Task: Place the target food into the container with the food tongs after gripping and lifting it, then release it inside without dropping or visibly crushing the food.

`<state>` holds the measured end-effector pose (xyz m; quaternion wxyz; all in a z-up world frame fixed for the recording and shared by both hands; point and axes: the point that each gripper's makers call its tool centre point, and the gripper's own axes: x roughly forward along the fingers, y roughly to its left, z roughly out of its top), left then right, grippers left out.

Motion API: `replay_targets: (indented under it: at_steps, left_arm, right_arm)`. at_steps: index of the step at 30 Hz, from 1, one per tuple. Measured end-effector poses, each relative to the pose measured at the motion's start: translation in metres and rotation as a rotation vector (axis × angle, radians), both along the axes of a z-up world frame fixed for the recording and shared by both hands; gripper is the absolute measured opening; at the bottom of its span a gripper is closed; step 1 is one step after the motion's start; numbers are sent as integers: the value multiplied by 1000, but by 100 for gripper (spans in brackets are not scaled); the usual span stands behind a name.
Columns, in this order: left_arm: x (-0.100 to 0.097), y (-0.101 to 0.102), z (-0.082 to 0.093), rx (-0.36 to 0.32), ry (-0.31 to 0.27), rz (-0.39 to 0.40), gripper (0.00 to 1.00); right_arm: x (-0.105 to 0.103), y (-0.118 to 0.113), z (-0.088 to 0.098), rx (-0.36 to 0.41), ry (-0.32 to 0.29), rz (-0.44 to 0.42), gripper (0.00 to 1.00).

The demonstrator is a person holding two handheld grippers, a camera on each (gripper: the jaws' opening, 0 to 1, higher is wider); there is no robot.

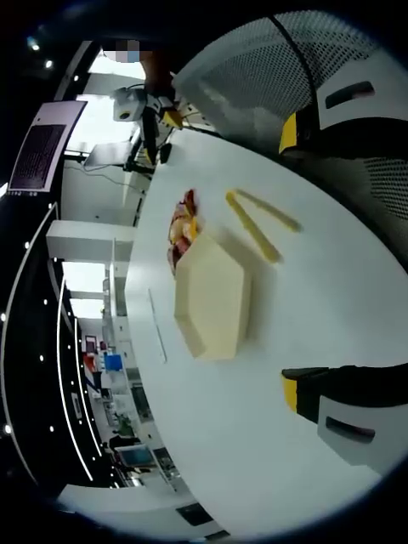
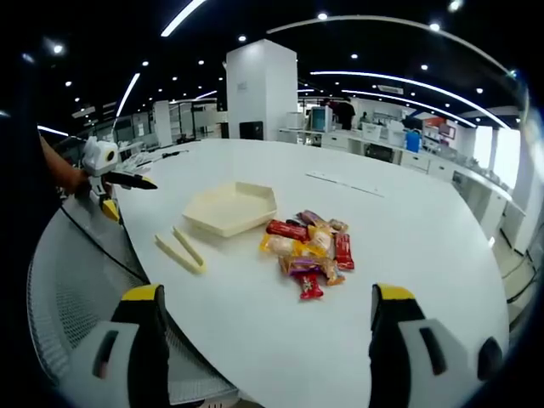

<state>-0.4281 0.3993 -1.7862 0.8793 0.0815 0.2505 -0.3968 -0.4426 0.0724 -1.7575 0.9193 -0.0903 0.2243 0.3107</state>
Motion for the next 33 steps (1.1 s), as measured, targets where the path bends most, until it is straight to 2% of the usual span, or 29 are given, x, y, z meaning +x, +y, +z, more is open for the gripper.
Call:
replay_targets:
  at_steps: [6, 9, 11, 14, 22, 25, 30, 33]
  left_arm:
    - [0, -2, 2, 8, -9, -9, 100]
    - [-5, -9, 1, 59, -12, -84, 100]
    - [-7, -16, 4, 69, -27, -122, 99]
    - [-11, -22, -1, 106, -13, -177, 95]
    - [-10, -43, -1, 149, -5, -284, 92]
    - [-10, -49, -6, 171, 7, -319, 89]
    - [-4, -57, -8, 185, 8, -347, 86]
    - [-1, -59, -5, 168, 9, -338, 86]
  right_arm:
    - [5, -6, 2, 8, -4, -23, 100]
    - [7, -7, 3, 9, -8, -29, 100]
    - [8, -7, 3, 11, -7, -32, 100]
    - [8, -7, 4, 12, -10, -31, 100]
    - [5, -3, 5, 21, -13, -20, 100]
    - [5, -2, 4, 22, -10, -17, 100]
    - [5, 0, 9, 29, -16, -16, 100]
    - [6, 1, 12, 33, -24, -15, 100]
